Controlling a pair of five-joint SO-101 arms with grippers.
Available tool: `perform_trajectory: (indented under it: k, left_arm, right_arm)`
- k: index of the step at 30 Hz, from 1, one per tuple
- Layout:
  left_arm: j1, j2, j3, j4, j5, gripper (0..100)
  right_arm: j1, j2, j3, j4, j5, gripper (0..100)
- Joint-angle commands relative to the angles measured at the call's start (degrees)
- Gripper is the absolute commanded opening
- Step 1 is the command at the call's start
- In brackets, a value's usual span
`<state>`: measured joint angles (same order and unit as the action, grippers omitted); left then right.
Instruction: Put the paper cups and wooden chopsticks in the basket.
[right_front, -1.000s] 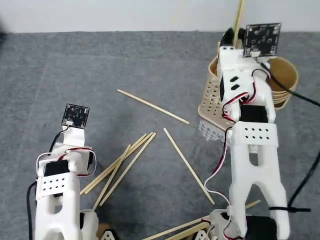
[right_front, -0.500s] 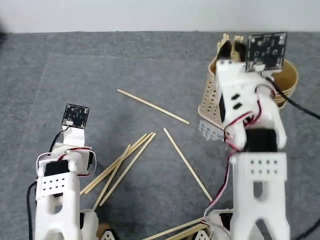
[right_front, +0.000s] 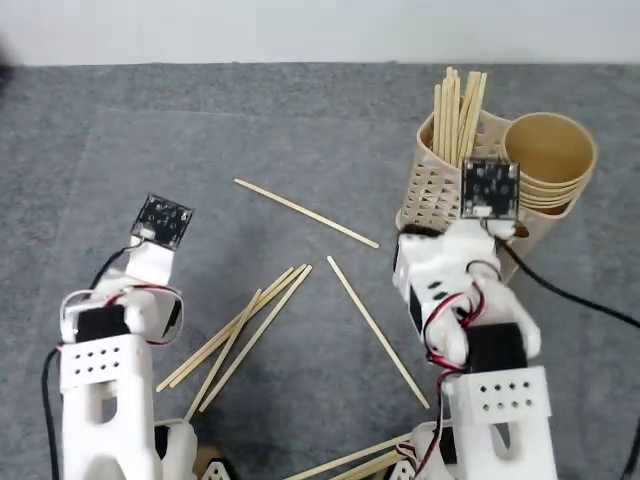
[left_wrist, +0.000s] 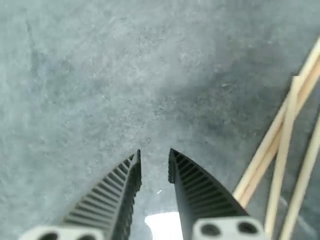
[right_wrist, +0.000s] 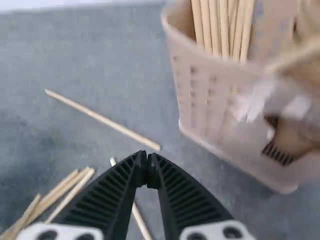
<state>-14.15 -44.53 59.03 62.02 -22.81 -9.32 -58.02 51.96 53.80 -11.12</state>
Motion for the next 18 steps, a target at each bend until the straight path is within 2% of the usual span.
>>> perform_trajectory:
  k: [1,5,9,13,18]
  left_arm:
    - [4.13,-0.97,-8.75,8.79,-3.34,9]
    - [12.22,-0.97,-11.91,15.38,-5.19,9]
    - [17.67,-0.88,-12.00,17.23,-5.19,11]
    - [18.64,3.52,-12.53,16.88,-5.19,15]
    - [18.73,18.46,-18.15,14.77,-5.45,15]
  right_arm:
    - [0.04,-2.86,4.04,-2.86,-2.64,1.2]
    - [0.13,-3.65,10.46,-8.57,-2.73,1.2]
    - [0.22,-3.65,14.24,-12.53,-2.73,1.2]
    - [0.22,-3.65,15.47,-13.05,-2.81,1.2]
    - [0.22,-3.65,15.56,-12.79,-2.81,1.1]
